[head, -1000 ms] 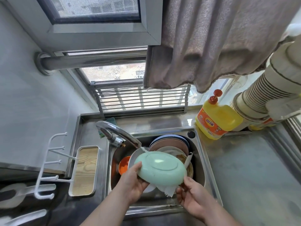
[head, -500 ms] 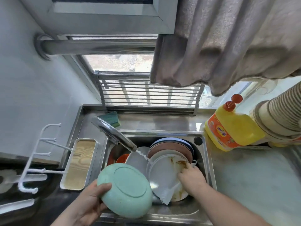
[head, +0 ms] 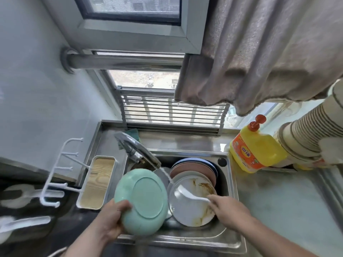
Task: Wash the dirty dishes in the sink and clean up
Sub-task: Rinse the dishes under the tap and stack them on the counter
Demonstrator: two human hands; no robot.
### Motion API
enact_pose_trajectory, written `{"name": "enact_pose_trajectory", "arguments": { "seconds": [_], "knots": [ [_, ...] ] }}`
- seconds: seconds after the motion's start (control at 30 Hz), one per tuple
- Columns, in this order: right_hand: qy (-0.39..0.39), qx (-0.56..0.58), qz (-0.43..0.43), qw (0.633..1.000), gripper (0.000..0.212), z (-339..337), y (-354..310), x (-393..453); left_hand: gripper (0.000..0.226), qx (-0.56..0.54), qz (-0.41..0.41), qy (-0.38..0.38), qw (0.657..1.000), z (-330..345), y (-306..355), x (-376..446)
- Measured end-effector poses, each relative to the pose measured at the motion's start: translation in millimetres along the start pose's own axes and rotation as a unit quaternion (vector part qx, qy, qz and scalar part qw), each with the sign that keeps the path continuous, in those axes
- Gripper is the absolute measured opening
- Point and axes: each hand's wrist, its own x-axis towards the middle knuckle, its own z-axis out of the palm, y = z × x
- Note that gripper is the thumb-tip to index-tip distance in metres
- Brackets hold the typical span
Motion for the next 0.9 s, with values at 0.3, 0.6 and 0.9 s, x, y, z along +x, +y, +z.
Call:
{"name": "enact_pose_trajectory", "arguments": {
  "seconds": [0.3,0.6,0.9],
  "knots": [
    [0.07,0.244,0.03,0.967,0.028,42,-38,-80,0.054,0.031,-0.009,-0.119,0.992,19,-20,2],
    [0.12,0.165,-0.004,0.979,0.035,35,-98,-112,0.064,0.025,-0.065,-0.227,0.971,49,-53,-18],
    [0.104,0.098,0.038,0.989,0.042,2,-75,-153,0.103,-0.083,-0.082,-0.225,0.967,73,-53,-10]
  ]
}}
